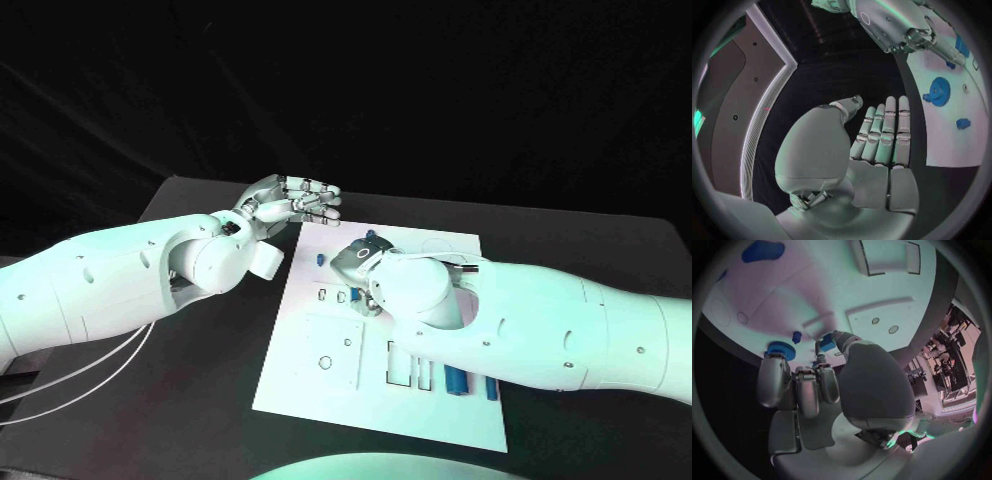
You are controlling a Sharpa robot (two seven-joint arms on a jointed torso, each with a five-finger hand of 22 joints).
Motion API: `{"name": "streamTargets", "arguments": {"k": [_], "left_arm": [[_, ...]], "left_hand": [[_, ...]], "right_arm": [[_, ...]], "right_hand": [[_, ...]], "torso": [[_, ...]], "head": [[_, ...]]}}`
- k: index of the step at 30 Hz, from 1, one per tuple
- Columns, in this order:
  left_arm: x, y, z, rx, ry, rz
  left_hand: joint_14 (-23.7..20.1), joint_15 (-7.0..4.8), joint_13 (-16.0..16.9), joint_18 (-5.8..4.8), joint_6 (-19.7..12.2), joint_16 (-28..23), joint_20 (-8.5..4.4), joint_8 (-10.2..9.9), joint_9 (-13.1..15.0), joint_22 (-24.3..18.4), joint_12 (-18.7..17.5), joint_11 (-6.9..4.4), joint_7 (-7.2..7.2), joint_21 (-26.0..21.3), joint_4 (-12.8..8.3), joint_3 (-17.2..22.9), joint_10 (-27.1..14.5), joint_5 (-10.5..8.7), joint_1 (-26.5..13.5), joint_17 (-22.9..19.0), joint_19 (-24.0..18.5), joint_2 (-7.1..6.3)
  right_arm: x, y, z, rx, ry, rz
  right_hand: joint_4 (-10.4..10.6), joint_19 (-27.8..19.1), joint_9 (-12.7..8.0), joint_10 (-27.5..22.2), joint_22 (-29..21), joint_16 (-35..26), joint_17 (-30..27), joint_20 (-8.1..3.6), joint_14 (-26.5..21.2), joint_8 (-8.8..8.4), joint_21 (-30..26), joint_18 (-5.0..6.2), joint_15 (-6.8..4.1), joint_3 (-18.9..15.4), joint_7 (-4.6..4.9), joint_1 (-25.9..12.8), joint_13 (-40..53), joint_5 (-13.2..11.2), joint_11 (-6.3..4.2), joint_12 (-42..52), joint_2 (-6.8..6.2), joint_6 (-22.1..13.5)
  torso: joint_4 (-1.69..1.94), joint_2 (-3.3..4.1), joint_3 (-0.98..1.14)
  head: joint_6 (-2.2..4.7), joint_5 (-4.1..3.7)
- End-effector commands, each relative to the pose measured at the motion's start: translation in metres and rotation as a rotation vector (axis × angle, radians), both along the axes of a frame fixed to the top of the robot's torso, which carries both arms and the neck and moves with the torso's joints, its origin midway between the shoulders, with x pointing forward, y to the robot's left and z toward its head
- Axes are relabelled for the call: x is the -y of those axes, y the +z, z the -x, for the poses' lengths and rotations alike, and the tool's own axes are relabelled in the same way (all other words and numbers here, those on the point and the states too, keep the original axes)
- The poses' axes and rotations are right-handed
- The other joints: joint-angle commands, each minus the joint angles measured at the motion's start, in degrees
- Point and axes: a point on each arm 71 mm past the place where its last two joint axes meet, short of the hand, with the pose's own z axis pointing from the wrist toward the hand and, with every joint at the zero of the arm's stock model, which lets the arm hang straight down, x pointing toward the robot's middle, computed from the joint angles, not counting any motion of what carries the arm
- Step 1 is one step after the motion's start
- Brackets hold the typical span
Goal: Assemble the parts on the task board
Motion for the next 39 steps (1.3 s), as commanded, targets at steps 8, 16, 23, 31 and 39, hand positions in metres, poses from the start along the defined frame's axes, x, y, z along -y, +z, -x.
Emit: {"name": "streamTargets", "arguments": {"k": [8,16,23,31,39], "left_arm": [[0.0027,0.0012,0.0007,0.004,-0.022,0.007],[0.0023,0.0011,0.0006,0.003,-0.022,0.006],[0.0021,0.0009,0.0004,0.003,-0.023,0.004],[0.0026,0.0008,0.0002,0.002,-0.024,0.004],[0.0032,0.0006,0.0,0.003,-0.026,0.005]], "left_hand": [[0.0,0.18,0.1,0.65,-0.3,-0.4,0.0,-0.4,-0.1,-0.1,-0.2,0.12,1.67,0.3,-0.3,0.0,-0.2,-0.27,-0.6,0.1,-0.4,0.13],[0.0,0.19,0.1,0.66,-0.3,-0.5,0.03,-0.4,-0.1,-0.1,-0.2,0.11,1.65,0.3,-0.4,0.0,-0.3,-0.27,-0.6,0.2,-0.5,0.14],[0.0,0.19,0.1,0.66,-0.3,-0.5,0.03,-0.4,-0.1,-0.1,-0.2,0.11,1.65,0.3,-0.4,0.0,-0.3,-0.27,-0.6,0.2,-0.5,0.14],[0.0,0.19,0.1,0.66,-0.3,-0.5,0.03,-0.4,-0.1,-0.1,-0.2,0.11,1.65,0.3,-0.4,0.0,-0.3,-0.27,-0.6,0.2,-0.5,0.14],[0.0,0.19,0.1,0.66,-0.3,-0.5,0.03,-0.4,-0.1,-0.1,-0.2,0.11,1.65,0.3,-0.4,0.0,-0.3,-0.27,-0.6,0.2,-0.5,0.14]], "right_arm": [[-0.0003,-0.0044,0.0012,0.0,-0.001,0.002],[0.0005,-0.0043,0.0028,0.001,0.003,-0.018],[0.0023,-0.0048,0.0034,-0.001,0.002,-0.031],[0.004,-0.0055,0.0034,-0.006,0.002,-0.047],[0.0052,-0.007,0.0034,-0.01,0.0,-0.053]], "right_hand": [[0.0,-0.2,-0.1,0.4,2.6,-0.1,12.2,-0.12,5.3,0.23,-0.4,-0.2,-0.43,0.4,-0.07,-0.4,6.2,0.2,-0.45,-0.3,0.09,0.1],[0.0,-0.2,0.0,0.4,2.5,-0.1,12.3,-0.12,5.3,0.23,-0.5,-0.2,-0.43,0.4,-0.08,-0.4,6.2,0.2,-0.45,-0.3,0.1,0.1],[0.0,-0.2,0.0,0.4,2.6,-0.1,12.2,-0.12,5.3,0.24,-0.4,-0.21,-0.43,0.4,-0.09,-0.4,6.2,0.2,-0.46,-0.3,0.09,0.1],[0.0,-0.2,0.0,0.4,2.6,-0.1,12.2,-0.12,5.3,0.25,-0.4,-0.21,-0.43,0.4,-0.05,-0.7,6.2,0.2,-0.44,-0.3,-0.01,0.0],[0.1,-0.3,0.0,0.3,2.4,-0.1,12.0,-0.11,5.2,0.23,-0.7,-0.15,-0.41,0.3,-0.01,-0.9,6.1,0.2,-0.4,-0.5,-0.11,-0.1]], "torso": [[-0.02,-0.01,0.01],[-0.07,0.01,0.04],[-0.05,-0.02,0.04],[-0.08,-0.03,0.07],[-0.05,0.01,0.07]], "head": [[-0.15,0.15],[-0.15,0.15],[-0.16,0.12],[-0.11,0.13],[-0.05,0.13]]}}
